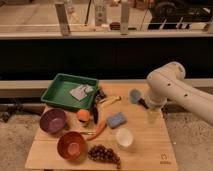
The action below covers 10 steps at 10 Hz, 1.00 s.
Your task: Place towel in table surface
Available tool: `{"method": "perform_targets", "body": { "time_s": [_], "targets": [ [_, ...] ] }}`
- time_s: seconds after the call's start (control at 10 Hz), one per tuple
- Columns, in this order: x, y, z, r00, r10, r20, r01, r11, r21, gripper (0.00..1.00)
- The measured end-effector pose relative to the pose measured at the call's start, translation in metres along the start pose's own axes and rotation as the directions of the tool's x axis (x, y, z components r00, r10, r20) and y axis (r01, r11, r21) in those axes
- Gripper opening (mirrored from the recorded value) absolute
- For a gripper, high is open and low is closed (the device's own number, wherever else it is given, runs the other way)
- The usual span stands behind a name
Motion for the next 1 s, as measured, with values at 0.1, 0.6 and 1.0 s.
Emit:
{"method": "perform_targets", "body": {
  "time_s": [0.1,0.6,1.0],
  "targets": [
    [-0.01,-0.007,0.001,1.0,-0.018,0.006,0.018,1.0,0.002,0.8],
    [-0.05,-0.027,0.004,0.995,-0.1,0.018,0.1,0.995,0.015,0.8],
    [-0.097,-0.053,0.007,0.985,-0.169,0.029,0.168,0.985,0.028,0.8]
  ]
}}
